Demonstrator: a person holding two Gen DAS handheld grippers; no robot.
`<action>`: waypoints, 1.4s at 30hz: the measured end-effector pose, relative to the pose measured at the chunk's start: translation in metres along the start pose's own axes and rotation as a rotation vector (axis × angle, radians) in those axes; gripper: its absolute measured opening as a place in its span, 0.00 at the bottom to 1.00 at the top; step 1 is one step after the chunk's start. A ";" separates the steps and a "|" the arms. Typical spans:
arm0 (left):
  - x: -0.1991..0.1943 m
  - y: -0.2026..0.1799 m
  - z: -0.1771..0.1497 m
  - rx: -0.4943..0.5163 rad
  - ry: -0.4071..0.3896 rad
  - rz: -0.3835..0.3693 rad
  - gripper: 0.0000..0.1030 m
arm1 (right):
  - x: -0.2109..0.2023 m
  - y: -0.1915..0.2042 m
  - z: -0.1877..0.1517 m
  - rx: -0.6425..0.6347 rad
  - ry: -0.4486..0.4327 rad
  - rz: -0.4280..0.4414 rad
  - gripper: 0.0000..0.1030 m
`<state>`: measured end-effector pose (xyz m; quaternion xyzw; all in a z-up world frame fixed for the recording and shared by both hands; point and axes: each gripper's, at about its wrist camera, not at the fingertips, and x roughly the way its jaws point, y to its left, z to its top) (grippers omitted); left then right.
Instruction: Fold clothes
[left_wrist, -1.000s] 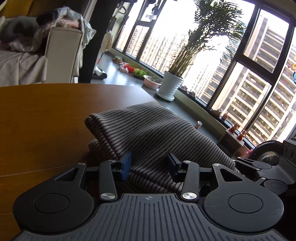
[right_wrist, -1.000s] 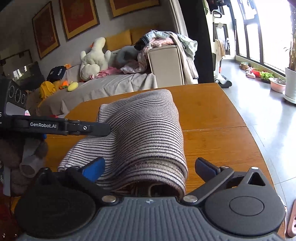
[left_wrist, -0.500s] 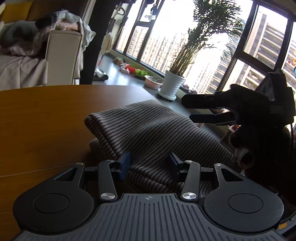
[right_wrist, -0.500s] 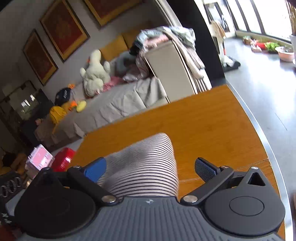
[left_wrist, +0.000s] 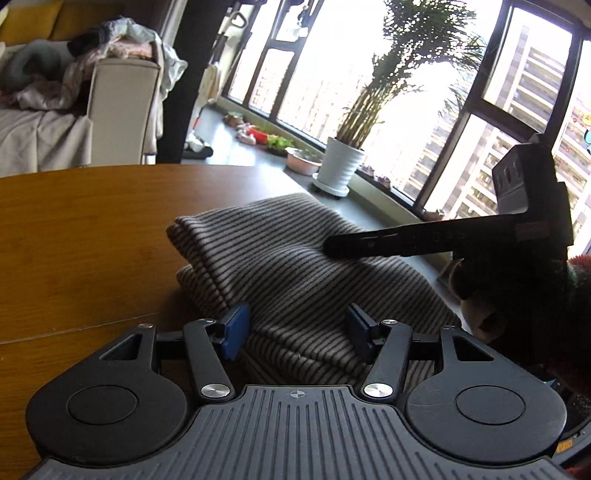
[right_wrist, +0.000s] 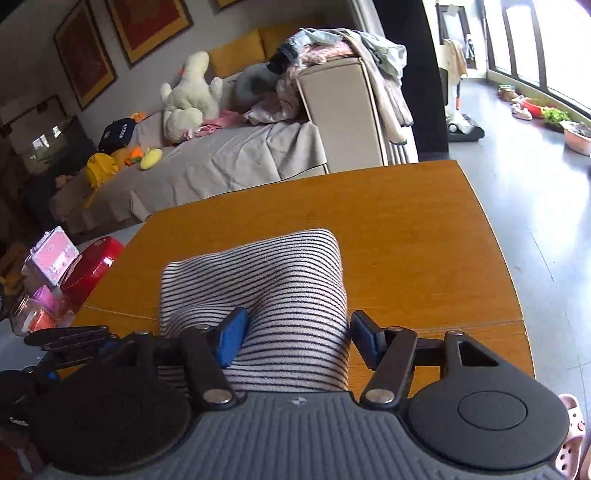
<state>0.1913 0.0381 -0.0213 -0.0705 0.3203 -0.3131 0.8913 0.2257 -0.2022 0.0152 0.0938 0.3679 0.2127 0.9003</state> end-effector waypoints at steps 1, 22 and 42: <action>0.000 -0.002 0.000 0.012 0.000 0.007 0.61 | -0.002 -0.003 -0.002 0.021 -0.006 0.006 0.63; 0.001 0.002 0.002 0.003 0.004 0.010 0.64 | -0.028 0.019 -0.074 0.092 0.004 0.176 0.84; -0.058 -0.021 0.032 0.005 -0.141 0.059 0.58 | -0.029 0.049 -0.095 -0.046 -0.006 0.001 0.77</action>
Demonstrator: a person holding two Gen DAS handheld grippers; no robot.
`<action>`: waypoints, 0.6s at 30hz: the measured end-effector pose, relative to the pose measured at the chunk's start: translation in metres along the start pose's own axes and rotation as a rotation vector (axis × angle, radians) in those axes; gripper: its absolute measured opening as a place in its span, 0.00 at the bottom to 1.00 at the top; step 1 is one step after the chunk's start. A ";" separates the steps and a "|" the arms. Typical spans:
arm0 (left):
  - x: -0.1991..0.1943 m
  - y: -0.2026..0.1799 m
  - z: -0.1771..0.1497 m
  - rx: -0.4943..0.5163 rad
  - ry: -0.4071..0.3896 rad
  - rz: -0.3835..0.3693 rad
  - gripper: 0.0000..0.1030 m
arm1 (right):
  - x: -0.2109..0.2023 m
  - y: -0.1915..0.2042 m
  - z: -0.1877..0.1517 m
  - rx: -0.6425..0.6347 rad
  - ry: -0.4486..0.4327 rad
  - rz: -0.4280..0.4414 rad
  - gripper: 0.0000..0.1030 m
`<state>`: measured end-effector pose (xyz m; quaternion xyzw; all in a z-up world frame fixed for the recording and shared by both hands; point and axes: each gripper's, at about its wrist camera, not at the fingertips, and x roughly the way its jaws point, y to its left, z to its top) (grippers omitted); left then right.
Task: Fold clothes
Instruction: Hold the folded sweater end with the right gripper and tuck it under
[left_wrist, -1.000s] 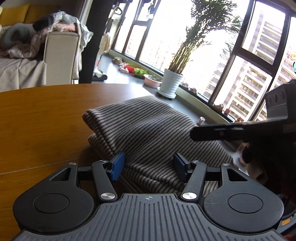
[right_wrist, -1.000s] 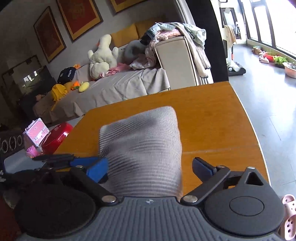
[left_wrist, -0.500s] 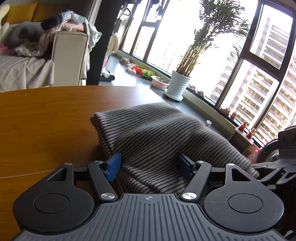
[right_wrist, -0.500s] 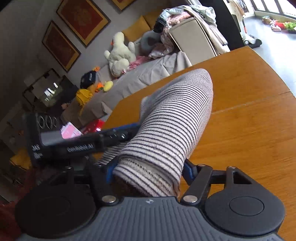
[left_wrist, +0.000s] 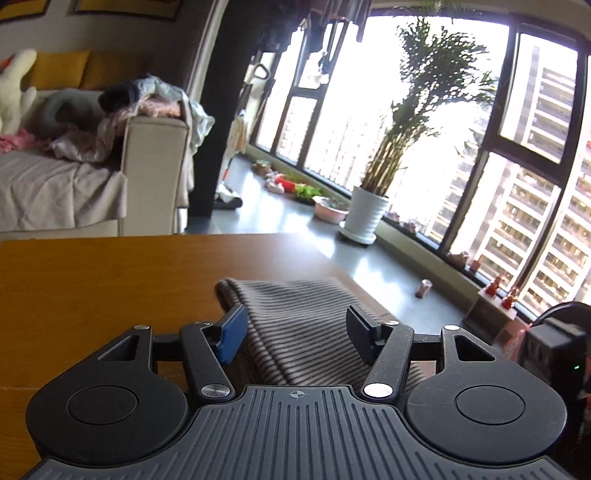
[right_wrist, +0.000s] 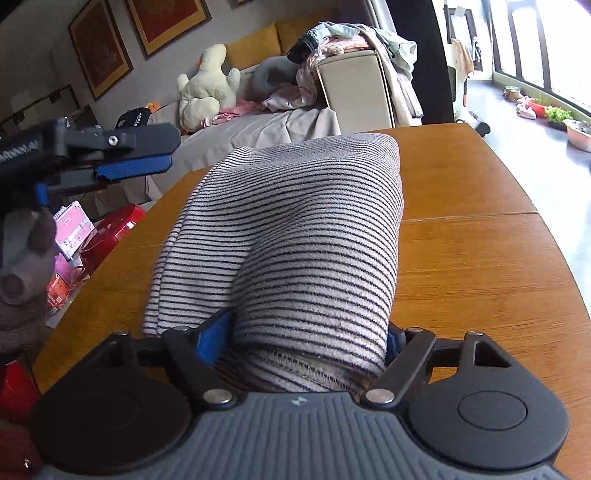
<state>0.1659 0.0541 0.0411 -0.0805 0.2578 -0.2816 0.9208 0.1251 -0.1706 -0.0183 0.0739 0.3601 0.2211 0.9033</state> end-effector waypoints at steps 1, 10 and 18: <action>0.001 -0.004 0.001 0.001 0.008 -0.037 0.58 | 0.000 0.001 0.000 -0.005 -0.003 -0.006 0.77; 0.046 0.003 -0.029 -0.010 0.148 -0.018 0.48 | -0.002 0.010 0.004 -0.039 -0.016 -0.046 0.80; 0.045 0.007 -0.030 0.010 0.150 -0.022 0.48 | -0.004 0.012 0.007 -0.057 -0.022 -0.058 0.84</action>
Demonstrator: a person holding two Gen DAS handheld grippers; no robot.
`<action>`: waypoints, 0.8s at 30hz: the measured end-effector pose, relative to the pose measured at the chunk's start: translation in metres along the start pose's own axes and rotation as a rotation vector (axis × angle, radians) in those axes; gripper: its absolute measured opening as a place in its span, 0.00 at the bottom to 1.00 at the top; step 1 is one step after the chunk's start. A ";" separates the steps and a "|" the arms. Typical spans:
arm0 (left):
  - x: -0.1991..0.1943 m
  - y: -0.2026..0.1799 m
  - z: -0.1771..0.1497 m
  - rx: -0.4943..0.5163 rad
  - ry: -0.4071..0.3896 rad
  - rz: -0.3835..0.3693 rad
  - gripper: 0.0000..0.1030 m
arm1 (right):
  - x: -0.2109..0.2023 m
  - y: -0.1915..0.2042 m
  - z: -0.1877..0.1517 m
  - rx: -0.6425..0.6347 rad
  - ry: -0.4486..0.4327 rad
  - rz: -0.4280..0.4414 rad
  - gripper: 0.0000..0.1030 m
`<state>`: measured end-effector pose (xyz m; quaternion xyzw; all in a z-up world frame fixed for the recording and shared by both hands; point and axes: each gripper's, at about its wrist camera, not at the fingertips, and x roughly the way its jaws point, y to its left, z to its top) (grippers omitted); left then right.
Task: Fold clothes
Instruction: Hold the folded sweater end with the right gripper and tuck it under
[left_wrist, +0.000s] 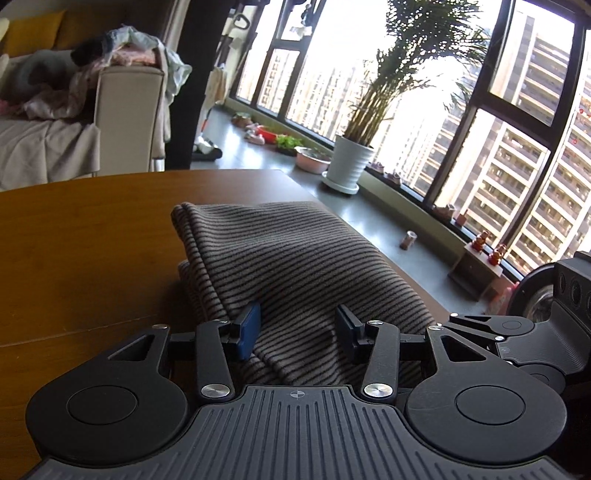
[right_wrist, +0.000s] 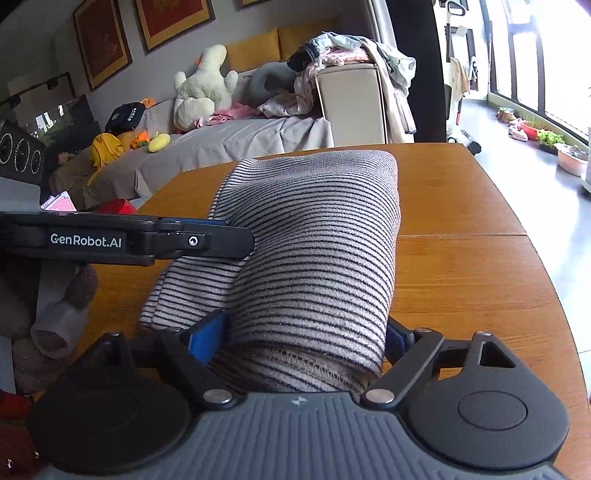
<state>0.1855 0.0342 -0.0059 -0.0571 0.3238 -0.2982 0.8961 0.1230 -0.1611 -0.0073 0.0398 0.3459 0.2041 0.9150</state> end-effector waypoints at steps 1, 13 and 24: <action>0.000 0.000 0.000 0.001 -0.001 -0.001 0.48 | 0.000 0.000 0.000 -0.001 0.000 0.000 0.86; -0.001 0.007 -0.008 -0.013 -0.015 -0.040 0.48 | -0.027 -0.057 0.054 0.202 -0.131 0.107 0.93; -0.013 0.029 -0.016 -0.050 -0.012 -0.036 0.51 | 0.027 -0.027 0.079 0.131 -0.078 0.287 0.71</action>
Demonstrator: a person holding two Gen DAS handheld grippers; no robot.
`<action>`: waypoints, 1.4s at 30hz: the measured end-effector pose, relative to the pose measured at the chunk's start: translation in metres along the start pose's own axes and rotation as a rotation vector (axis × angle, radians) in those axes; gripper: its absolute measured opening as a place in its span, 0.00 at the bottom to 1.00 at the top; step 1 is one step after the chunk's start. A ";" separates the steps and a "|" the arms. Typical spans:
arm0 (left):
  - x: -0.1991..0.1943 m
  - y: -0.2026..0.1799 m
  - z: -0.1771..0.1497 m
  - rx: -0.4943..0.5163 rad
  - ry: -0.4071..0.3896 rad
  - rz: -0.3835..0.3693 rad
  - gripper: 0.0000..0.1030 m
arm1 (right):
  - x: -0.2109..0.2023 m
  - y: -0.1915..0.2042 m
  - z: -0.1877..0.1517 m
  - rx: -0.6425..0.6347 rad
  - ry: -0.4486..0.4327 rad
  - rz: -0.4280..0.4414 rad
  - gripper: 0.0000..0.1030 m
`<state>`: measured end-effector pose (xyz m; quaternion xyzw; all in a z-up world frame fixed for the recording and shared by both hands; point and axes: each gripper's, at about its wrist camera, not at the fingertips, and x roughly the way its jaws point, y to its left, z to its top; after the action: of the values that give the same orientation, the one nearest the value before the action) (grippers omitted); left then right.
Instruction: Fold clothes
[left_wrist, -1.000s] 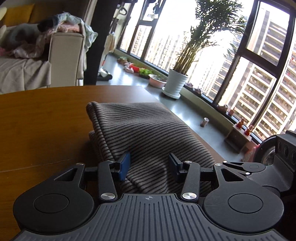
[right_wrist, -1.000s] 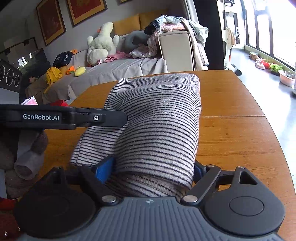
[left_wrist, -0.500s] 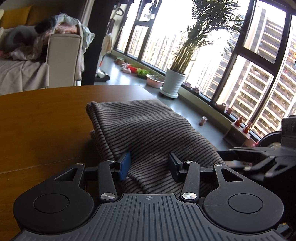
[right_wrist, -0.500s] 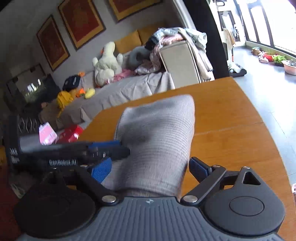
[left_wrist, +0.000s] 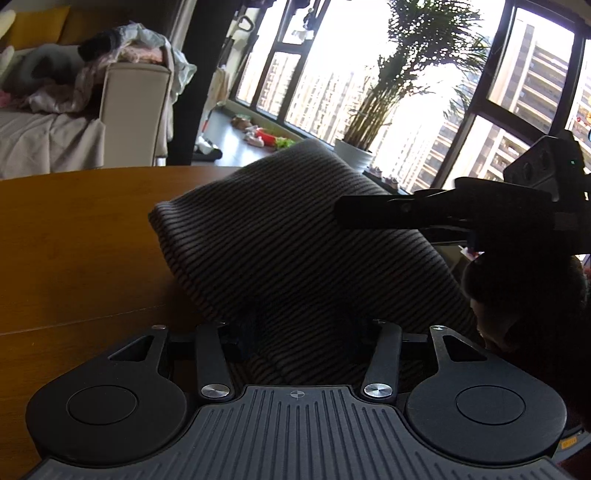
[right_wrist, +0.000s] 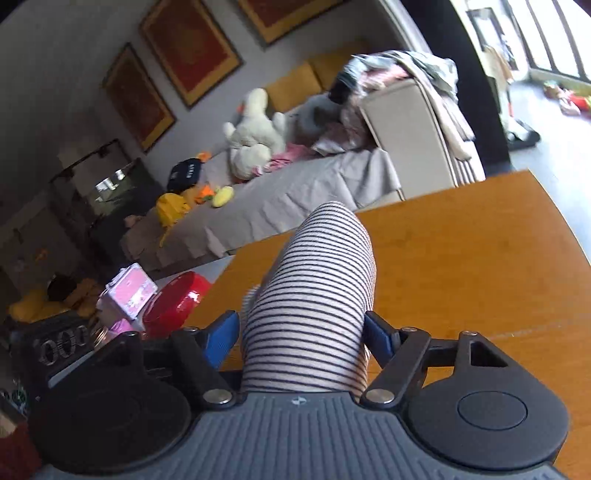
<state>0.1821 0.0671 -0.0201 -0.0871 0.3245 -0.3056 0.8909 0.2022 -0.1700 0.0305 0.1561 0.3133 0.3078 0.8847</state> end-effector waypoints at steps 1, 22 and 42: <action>-0.001 0.005 0.000 -0.016 0.000 -0.007 0.51 | -0.001 0.005 0.001 -0.024 0.010 -0.015 0.70; 0.020 -0.006 -0.001 -0.164 0.129 0.033 0.67 | -0.032 -0.037 -0.028 0.043 0.060 -0.094 0.93; -0.042 0.129 0.024 -0.263 -0.082 0.270 0.58 | 0.174 0.043 0.024 -0.176 0.152 0.037 0.75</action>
<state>0.2354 0.1943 -0.0248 -0.1709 0.3336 -0.1344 0.9173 0.3060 -0.0275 -0.0110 0.0598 0.3483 0.3614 0.8629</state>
